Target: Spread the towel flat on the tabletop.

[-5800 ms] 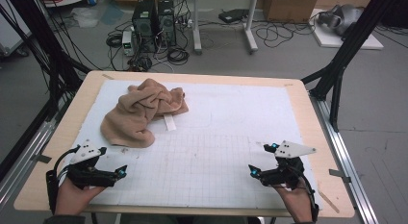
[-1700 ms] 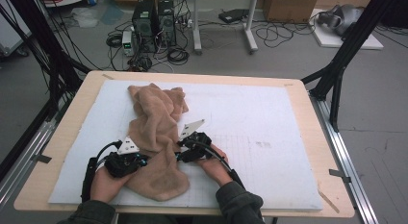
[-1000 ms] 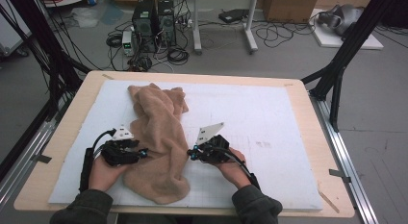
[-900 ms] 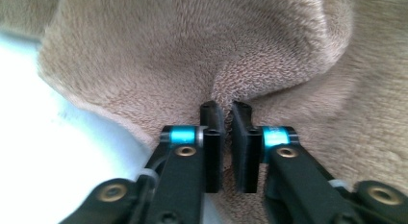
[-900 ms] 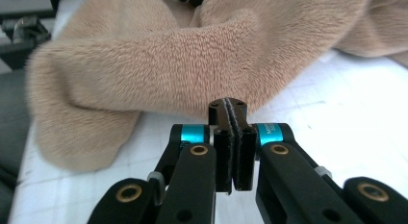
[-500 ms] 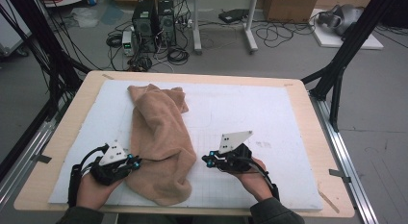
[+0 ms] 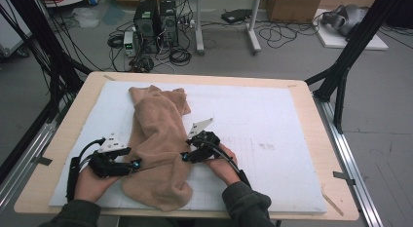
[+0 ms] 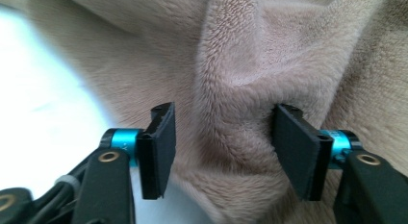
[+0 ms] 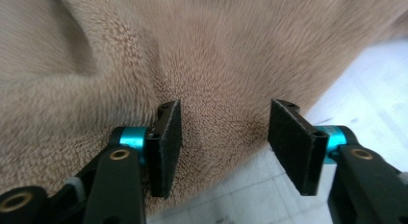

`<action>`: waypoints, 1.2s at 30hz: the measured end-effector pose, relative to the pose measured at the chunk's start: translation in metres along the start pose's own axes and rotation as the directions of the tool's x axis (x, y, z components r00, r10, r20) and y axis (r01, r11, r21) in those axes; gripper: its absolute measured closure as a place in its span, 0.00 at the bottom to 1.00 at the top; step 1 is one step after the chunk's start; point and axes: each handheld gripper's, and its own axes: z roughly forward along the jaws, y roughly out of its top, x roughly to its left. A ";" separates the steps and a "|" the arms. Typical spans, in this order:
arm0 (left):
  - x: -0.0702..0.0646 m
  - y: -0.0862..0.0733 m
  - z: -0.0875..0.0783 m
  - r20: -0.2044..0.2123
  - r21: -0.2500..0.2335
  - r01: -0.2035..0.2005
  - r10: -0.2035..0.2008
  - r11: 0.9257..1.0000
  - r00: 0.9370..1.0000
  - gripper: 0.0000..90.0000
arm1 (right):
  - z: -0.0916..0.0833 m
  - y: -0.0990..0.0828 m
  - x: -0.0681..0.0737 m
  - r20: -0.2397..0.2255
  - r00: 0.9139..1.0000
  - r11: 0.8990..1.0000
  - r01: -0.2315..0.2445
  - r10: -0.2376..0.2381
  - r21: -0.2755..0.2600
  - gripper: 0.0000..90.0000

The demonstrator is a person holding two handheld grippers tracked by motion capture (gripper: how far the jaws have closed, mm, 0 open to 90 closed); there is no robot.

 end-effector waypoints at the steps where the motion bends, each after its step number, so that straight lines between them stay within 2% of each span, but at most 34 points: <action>1: 0.000 0.000 0.000 0.000 0.000 0.000 0.000 1.000 1.000 0.54 | 0.005 -0.001 0.000 0.000 1.000 1.000 -0.011 0.011 0.027 0.55; 2: 0.001 0.001 0.014 0.031 0.051 -0.006 0.005 0.999 1.000 0.61 | 0.006 -0.002 -0.001 -0.004 1.000 1.000 -0.020 0.020 0.018 0.60; 3: 0.001 0.001 0.014 0.031 0.051 -0.006 0.005 0.999 1.000 0.70 | 0.005 -0.002 -0.002 -0.008 1.000 1.000 -0.024 0.024 0.011 0.72; 4: 0.001 0.000 0.016 0.053 0.036 -0.012 0.011 0.999 0.999 0.82 | 0.004 -0.002 -0.002 -0.026 1.000 1.000 -0.005 0.005 0.016 0.84; 5: -0.002 0.001 0.016 0.055 0.032 -0.025 0.023 0.999 0.998 0.82 | 0.004 -0.002 -0.002 -0.026 1.000 1.000 -0.005 0.005 0.016 0.84; 6: -0.008 0.002 0.014 0.034 0.033 -0.046 0.045 0.998 0.998 0.91 | 0.002 -0.001 -0.001 -0.051 0.999 1.000 0.020 -0.019 0.024 0.92; 8: -0.013 0.001 0.009 0.026 0.018 -0.058 0.058 0.998 0.998 0.92 | -0.007 -0.003 -0.002 -0.070 0.997 1.000 0.012 -0.010 0.020 0.93; 9: -0.013 0.001 0.009 0.026 0.018 -0.058 0.058 0.998 0.998 0.92 | -0.014 -0.005 0.000 -0.063 0.998 1.000 0.021 -0.020 0.015 0.93; 12: -0.032 -0.002 -0.004 0.049 -0.031 -0.073 0.074 0.997 0.996 0.92 | -0.046 -0.013 0.011 -0.054 0.998 0.999 0.037 -0.038 -0.019 0.93; 13: -0.032 -0.002 -0.004 0.049 -0.031 -0.073 0.074 0.997 0.996 0.92 | -0.056 -0.017 0.016 -0.050 0.997 0.998 0.053 -0.054 -0.028 0.93; 14: -0.046 -0.002 -0.007 0.057 -0.042 -0.101 0.104 0.994 0.993 0.92 | -0.067 -0.020 0.022 -0.042 0.997 0.998 0.063 -0.064 -0.030 0.93; 15: -0.046 -0.002 -0.007 0.057 -0.042 -0.101 0.104 0.994 0.993 0.92 | -0.077 -0.023 0.028 -0.037 0.997 0.997 0.069 -0.070 -0.038 0.93; 16: -0.060 -0.002 -0.013 0.082 -0.056 -0.120 0.124 0.991 0.989 0.92 | -0.087 -0.026 0.034 -0.035 0.997 0.997 0.069 -0.070 -0.044 0.93; 17: -0.060 -0.002 -0.013 0.082 -0.056 -0.120 0.124 0.991 0.989 0.92 | -0.096 -0.030 0.040 -0.031 0.997 0.996 0.072 -0.073 -0.047 0.92; 18: -0.073 -0.004 -0.019 0.111 -0.065 -0.133 0.140 0.989 0.984 0.92 | -0.105 -0.035 0.046 -0.031 0.997 0.996 0.072 -0.073 -0.051 0.92; 19: -0.073 -0.004 -0.019 0.111 -0.065 -0.133 0.140 0.989 0.984 0.92 | -0.111 -0.039 0.053 -0.041 0.996 0.995 0.076 -0.079 -0.057 0.92; 20: -0.084 -0.006 -0.025 0.130 -0.067 -0.156 0.164 0.985 0.978 0.92 | -0.116 -0.044 0.060 -0.049 0.995 0.995 0.080 -0.083 -0.057 0.92; 21: -0.084 -0.006 -0.025 0.130 -0.067 -0.156 0.164 0.985 0.978 0.92 | -0.119 -0.048 0.067 -0.051 0.995 0.995 0.084 -0.087 -0.051 0.92; 22: -0.092 -0.010 -0.031 0.142 -0.061 -0.171 0.178 0.983 0.974 0.92 | -0.121 -0.052 0.073 -0.069 0.994 0.995 0.087 -0.090 -0.045 0.92; 23: -0.095 -0.012 -0.034 0.145 -0.061 -0.176 0.183 0.983 0.972 0.90 | -0.121 -0.055 0.077 -0.095 0.991 0.995 0.088 -0.092 -0.037 0.91; 24: -0.095 -0.014 -0.037 0.140 -0.061 -0.180 0.187 0.982 0.972 0.85 | -0.120 -0.058 0.081 -0.125 0.988 0.996 0.088 -0.091 -0.027 0.86; 25: -0.095 -0.014 -0.037 0.140 -0.061 -0.180 0.187 0.982 0.972 0.77 | -0.119 -0.060 0.083 -0.139 0.985 0.995 0.096 -0.098 -0.024 0.76; 26: -0.091 -0.015 -0.042 0.134 -0.063 -0.171 0.178 0.983 0.975 0.73 | -0.120 -0.060 0.082 -0.128 0.986 0.994 0.102 -0.106 -0.038 0.72; 27: -0.091 -0.015 -0.042 0.134 -0.063 -0.171 0.178 0.983 0.975 0.69 | -0.120 -0.060 0.082 -0.128 0.986 0.994 0.102 -0.106 -0.038 0.72; 28: -0.080 -0.012 -0.044 0.102 -0.068 -0.149 0.155 0.987 0.983 0.65 | -0.122 -0.057 0.074 -0.101 0.990 0.993 0.087 -0.095 -0.074 0.64; 30: -0.069 -0.007 -0.043 0.079 -0.093 -0.132 0.139 0.987 0.987 0.63 | -0.120 -0.050 0.061 -0.064 0.995 0.991 0.075 -0.082 -0.107 0.62; 31: -0.069 -0.007 -0.043 0.079 -0.093 -0.132 0.139 0.987 0.987 0.63 | -0.120 -0.050 0.061 -0.064 0.995 0.991 0.075 -0.082 -0.107 0.62; 32: -0.056 -0.001 -0.035 0.043 -0.093 -0.121 0.125 0.988 0.991 0.63 | -0.111 -0.042 0.046 -0.010 0.995 0.992 0.095 -0.096 -0.089 0.61; 33: -0.056 -0.001 -0.035 0.043 -0.093 -0.121 0.125 0.988 0.991 0.63 | -0.103 -0.038 0.037 0.002 0.996 0.993 0.092 -0.092 -0.071 0.61; 34: -0.044 0.005 -0.022 0.025 -0.085 -0.114 0.116 0.990 0.993 0.63 | -0.095 -0.033 0.028 0.030 0.996 0.995 0.088 -0.087 -0.052 0.61; 35: -0.044 0.005 -0.022 0.025 -0.085 -0.114 0.116 0.990 0.993 0.63 | -0.086 -0.030 0.019 0.038 0.996 0.996 0.081 -0.079 -0.041 0.60; 36: -0.032 0.009 -0.005 0.034 -0.063 -0.082 0.084 0.995 0.996 0.63 | -0.078 -0.027 0.011 0.048 0.996 0.997 0.072 -0.070 -0.037 0.60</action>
